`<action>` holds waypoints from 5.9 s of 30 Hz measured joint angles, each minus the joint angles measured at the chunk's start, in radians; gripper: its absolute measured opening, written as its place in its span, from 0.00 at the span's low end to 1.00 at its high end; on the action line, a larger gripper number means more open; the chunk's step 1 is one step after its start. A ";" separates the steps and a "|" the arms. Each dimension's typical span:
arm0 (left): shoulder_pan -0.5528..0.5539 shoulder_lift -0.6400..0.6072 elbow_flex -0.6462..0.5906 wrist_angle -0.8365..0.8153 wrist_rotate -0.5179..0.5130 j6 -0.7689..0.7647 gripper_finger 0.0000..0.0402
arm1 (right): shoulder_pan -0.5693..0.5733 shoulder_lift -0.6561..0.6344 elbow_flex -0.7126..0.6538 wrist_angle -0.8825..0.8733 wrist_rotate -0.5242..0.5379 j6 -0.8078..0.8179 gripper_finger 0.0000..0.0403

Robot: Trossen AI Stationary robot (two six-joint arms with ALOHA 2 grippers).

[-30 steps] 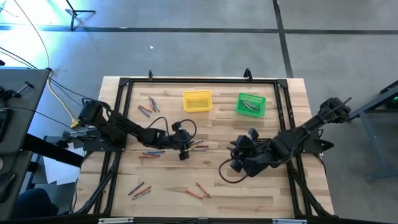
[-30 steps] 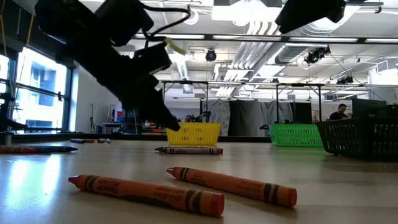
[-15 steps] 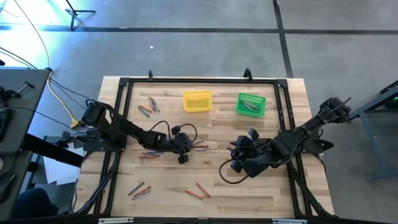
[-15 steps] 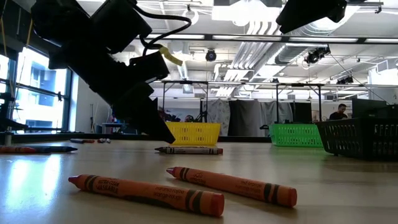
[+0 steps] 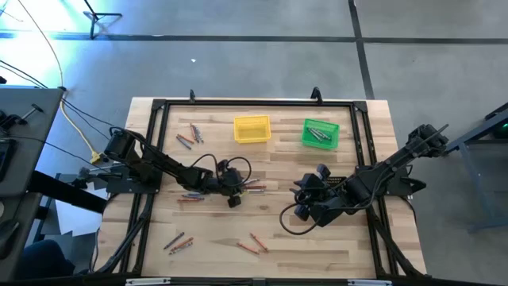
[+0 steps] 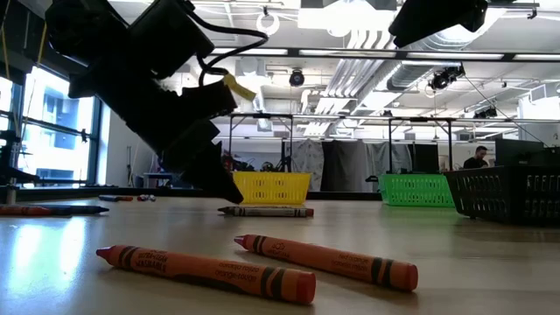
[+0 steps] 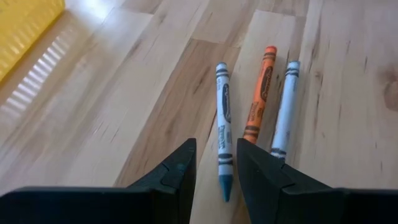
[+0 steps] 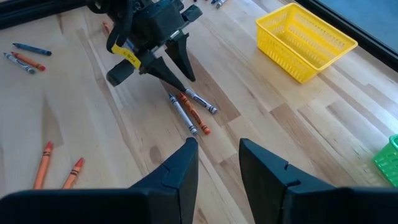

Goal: Sort crayons
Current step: Put the gray crayon into the green basket

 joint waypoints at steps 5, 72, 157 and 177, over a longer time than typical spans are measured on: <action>0.000 0.000 0.000 -0.025 0.000 -0.026 0.25 | 0.000 0.000 0.000 0.000 -0.015 0.000 0.27; 0.020 -0.126 0.156 0.097 -0.220 0.185 0.00 | -0.180 0.001 -0.400 0.596 0.029 -0.154 0.27; -0.153 -0.204 0.156 0.434 -0.366 0.467 0.18 | -0.601 -0.215 -0.451 1.011 -0.170 -0.621 0.01; -0.153 -0.204 0.156 0.393 -0.362 0.414 0.19 | -1.060 -0.256 -0.452 0.211 -0.272 -0.426 0.01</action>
